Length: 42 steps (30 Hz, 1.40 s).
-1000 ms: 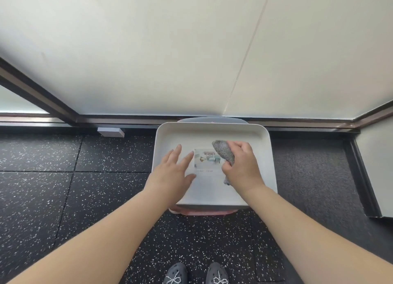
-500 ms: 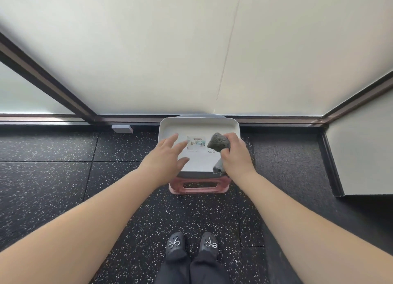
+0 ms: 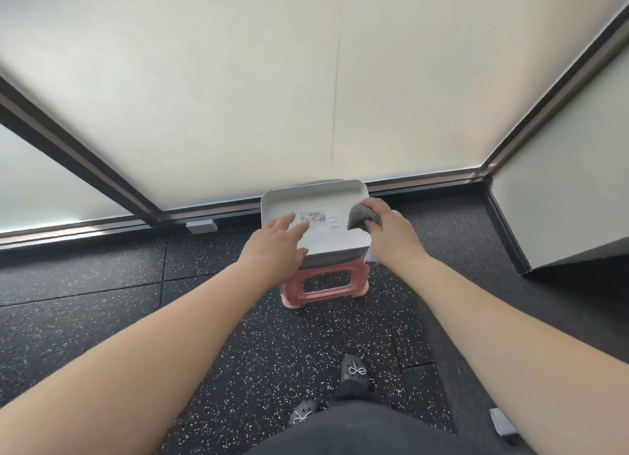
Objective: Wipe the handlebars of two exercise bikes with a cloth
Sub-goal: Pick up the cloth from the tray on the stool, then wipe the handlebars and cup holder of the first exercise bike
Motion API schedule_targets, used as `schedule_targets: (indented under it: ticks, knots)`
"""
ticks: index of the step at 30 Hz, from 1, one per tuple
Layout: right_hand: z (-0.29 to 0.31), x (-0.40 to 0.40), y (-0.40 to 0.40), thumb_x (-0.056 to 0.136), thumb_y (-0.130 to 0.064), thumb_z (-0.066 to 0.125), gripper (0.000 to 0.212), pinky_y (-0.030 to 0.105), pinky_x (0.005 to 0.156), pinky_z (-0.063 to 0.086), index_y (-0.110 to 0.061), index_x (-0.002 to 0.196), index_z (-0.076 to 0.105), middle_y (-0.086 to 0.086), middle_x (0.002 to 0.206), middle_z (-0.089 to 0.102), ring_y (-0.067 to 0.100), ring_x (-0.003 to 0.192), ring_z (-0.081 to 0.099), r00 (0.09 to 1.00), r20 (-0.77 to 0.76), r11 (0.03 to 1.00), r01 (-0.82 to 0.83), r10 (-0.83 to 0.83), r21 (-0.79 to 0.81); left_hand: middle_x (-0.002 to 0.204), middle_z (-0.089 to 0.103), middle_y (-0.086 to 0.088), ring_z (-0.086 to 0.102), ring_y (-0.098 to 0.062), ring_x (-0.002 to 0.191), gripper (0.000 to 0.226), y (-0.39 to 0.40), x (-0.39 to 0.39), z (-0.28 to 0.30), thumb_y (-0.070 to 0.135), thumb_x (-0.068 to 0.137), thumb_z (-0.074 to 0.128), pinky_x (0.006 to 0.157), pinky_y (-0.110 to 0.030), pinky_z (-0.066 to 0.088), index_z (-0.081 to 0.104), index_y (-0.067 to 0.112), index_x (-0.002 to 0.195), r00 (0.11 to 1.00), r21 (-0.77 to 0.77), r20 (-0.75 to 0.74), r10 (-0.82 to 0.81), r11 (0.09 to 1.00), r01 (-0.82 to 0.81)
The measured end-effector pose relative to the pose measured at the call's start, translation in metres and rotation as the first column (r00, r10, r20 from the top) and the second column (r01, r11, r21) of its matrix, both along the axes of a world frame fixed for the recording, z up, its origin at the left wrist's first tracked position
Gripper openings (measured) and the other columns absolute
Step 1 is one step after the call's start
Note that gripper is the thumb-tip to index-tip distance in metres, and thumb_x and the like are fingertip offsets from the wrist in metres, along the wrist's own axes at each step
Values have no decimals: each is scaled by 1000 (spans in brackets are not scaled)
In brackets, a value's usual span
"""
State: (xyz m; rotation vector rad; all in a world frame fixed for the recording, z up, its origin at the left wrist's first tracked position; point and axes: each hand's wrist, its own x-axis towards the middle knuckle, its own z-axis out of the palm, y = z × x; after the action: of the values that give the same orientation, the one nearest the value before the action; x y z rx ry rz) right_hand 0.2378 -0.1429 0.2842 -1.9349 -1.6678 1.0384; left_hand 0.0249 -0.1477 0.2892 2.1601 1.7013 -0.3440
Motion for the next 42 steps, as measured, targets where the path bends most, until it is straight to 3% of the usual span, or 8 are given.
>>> schedule_targets:
  ticks: [3, 13, 20, 24, 28, 31, 35, 42]
  knots:
    - [7, 2, -33, 100, -20, 37, 34, 28, 59, 39, -38, 129, 42, 11, 105, 58, 24, 77, 58, 997, 51, 998, 57, -57, -1, 158, 23, -4, 26, -29, 141, 54, -20, -5, 5, 38, 98, 40, 112, -44, 31, 25, 27, 149, 998, 26, -23, -55, 998, 56]
    - [19, 40, -174, 95, -23, 47, 29, 42, 85, 52, -44, 117, 50, 7, 113, 50, 26, 90, 62, 935, -2, 935, 353, -353, 27, 142, 46, -5, 45, -29, 126, 53, -102, 28, 4, 41, 97, 42, 104, -44, 36, 32, 23, 145, 900, 120, -96, -425, 893, 434]
    - [32, 95, -294, 93, -48, 47, 17, 32, 80, 46, -44, 105, 57, 2, 111, 52, 21, 89, 62, 794, -36, 793, 608, -607, 33, 142, 48, -1, 47, -26, 126, 52, -165, 109, 9, 42, 96, 42, 104, -44, 40, 34, 25, 144, 735, 152, -116, -668, 720, 678]
    - [32, 129, -375, 94, -47, 43, 21, 37, 86, 48, -42, 106, 60, 3, 111, 53, 22, 95, 60, 714, -2, 713, 699, -700, 46, 146, 44, -3, 43, -27, 131, 55, -217, 162, 12, 42, 96, 43, 105, -43, 37, 30, 25, 147, 639, 150, -130, -758, 622, 768]
    - [36, 162, -468, 84, -61, 42, 30, 42, 92, 49, -50, 108, 57, -2, 118, 59, 17, 101, 60, 644, -27, 643, 765, -764, 49, 153, 34, -1, 32, -25, 138, 57, -281, 217, 13, 42, 98, 42, 111, -41, 27, 25, 26, 149, 571, 149, -105, -814, 555, 819]
    - [41, 186, -537, 92, -46, 50, 25, 30, 88, 41, -39, 114, 61, -4, 121, 60, 10, 105, 53, 572, -30, 568, 819, -820, 80, 156, 27, 2, 25, -23, 143, 59, -339, 260, 15, 42, 98, 40, 116, -40, 19, 20, 26, 151, 495, 173, -100, -863, 475, 863]
    - [42, 218, -621, 93, -38, 55, 30, 26, 91, 37, -26, 121, 61, 4, 127, 58, 17, 116, 52, 485, -6, 481, 868, -874, 124, 160, 18, 1, 13, -22, 148, 60, -413, 311, 19, 41, 100, 36, 120, -42, 9, 13, 26, 153, 410, 187, -94, -907, 388, 902]
    - [55, 248, -722, 93, -38, 56, 27, 25, 86, 36, -28, 116, 63, 7, 118, 56, 21, 106, 55, 351, -33, 344, 930, -936, 129, 160, 21, 1, 14, -21, 148, 60, -511, 374, 33, 42, 100, 34, 121, -43, 6, 12, 24, 153, 303, 232, -87, -949, 277, 932]
